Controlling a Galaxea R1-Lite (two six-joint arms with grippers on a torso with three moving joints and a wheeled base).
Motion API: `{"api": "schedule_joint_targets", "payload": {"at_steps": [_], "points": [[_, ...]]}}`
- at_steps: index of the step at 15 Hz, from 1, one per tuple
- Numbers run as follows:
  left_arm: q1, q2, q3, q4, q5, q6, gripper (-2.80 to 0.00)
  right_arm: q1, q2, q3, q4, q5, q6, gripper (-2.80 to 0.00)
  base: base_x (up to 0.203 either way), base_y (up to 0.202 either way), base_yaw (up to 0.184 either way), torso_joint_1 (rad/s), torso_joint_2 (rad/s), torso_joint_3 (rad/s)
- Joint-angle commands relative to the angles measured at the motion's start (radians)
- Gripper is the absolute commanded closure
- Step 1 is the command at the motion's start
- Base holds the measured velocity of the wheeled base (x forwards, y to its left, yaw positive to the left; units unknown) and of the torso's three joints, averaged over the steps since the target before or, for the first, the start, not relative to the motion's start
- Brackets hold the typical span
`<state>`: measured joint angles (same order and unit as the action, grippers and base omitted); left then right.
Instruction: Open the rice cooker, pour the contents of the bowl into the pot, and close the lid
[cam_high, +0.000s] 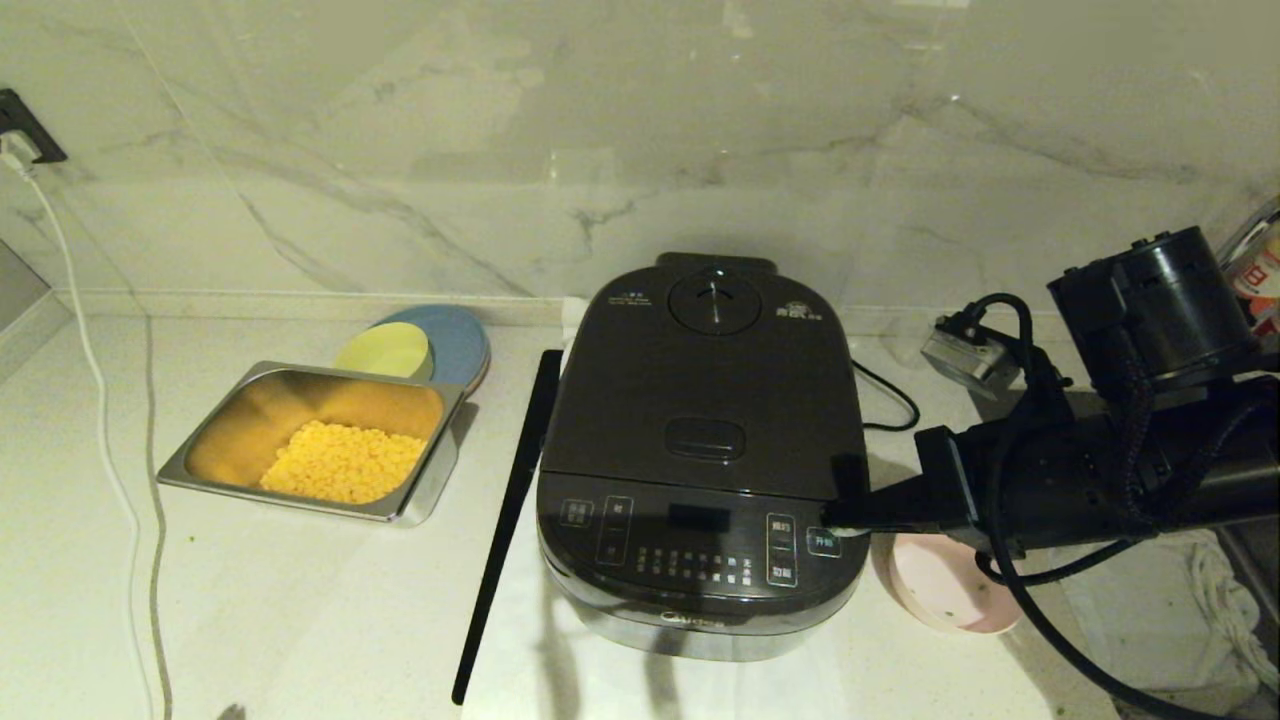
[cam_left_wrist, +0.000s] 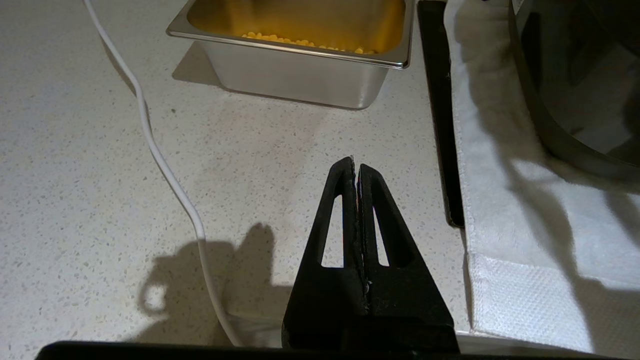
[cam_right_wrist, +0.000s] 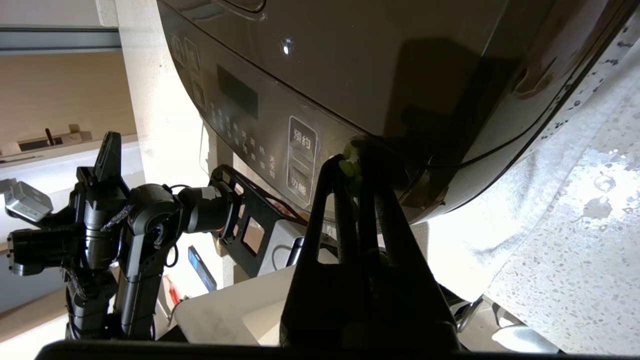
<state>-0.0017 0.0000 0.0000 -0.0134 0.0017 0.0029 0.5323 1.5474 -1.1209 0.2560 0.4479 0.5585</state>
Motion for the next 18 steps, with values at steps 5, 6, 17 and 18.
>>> {"api": "schedule_joint_targets", "payload": {"at_steps": [5, 6, 17, 18], "points": [[0.000, 0.000, 0.009, 0.000, 0.000, 0.000, 0.00, -0.002, 0.004, 0.003, -0.011, 0.002, 0.003, 0.00, 0.000, 0.000, 0.000, 0.000, 0.00, 0.000], [0.000, 0.000, 0.009, 0.000, 0.000, 0.000, 0.00, -0.002, -0.005, 0.003, -0.011, 0.002, 0.003, 0.00, 0.000, 0.000, 0.000, 0.000, 0.00, 0.000], [0.000, 0.000, 0.009, 0.000, 0.000, 0.000, 0.00, 0.005, -0.101, 0.030, 0.000, 0.005, 0.003, 0.00, 0.000, 0.000, 0.000, 0.000, 0.00, 0.000], [0.000, 0.000, 0.009, 0.000, 0.000, 0.000, 0.00, 0.004, -0.098, 0.045, -0.007, 0.005, 0.003, 0.00, 0.000, 0.000, 0.000, 0.000, 0.00, 0.000]]}}
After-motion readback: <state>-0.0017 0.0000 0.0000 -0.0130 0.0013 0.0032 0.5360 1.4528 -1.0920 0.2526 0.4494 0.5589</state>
